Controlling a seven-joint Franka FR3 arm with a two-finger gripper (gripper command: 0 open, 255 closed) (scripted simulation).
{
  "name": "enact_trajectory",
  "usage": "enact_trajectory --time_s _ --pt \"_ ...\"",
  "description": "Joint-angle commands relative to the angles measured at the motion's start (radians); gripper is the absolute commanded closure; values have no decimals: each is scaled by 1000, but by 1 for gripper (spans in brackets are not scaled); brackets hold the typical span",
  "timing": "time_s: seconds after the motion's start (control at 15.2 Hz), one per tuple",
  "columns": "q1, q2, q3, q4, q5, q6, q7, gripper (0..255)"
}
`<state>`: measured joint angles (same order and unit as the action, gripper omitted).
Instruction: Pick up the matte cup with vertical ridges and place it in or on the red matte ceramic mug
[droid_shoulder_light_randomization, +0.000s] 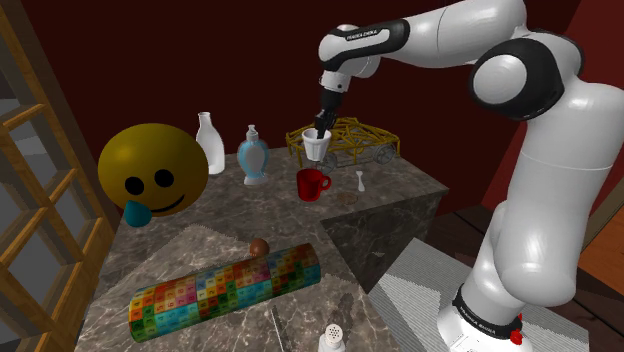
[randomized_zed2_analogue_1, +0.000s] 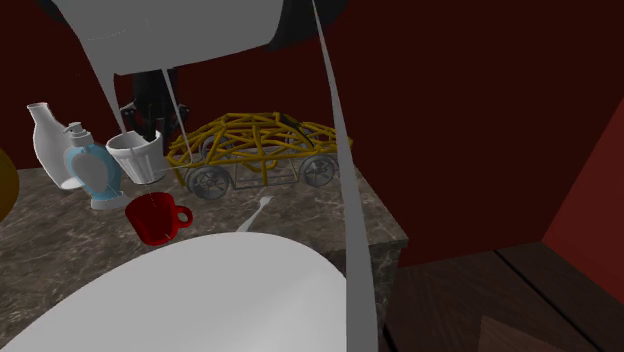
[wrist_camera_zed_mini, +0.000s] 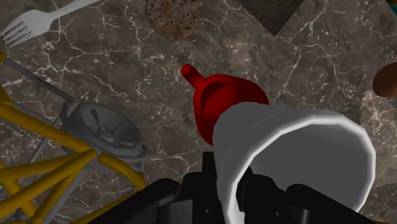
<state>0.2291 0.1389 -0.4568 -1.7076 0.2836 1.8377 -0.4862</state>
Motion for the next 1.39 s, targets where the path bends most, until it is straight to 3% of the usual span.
enact_trajectory --time_s 0.0,0.73,1.25,1.32 --pt "1 1 1 -21 2 23 -5 255" --pt "2 31 7 -133 31 156 -45 255" --pt "2 31 6 -134 31 158 -45 255" --pt "2 31 7 -134 31 157 -45 0"
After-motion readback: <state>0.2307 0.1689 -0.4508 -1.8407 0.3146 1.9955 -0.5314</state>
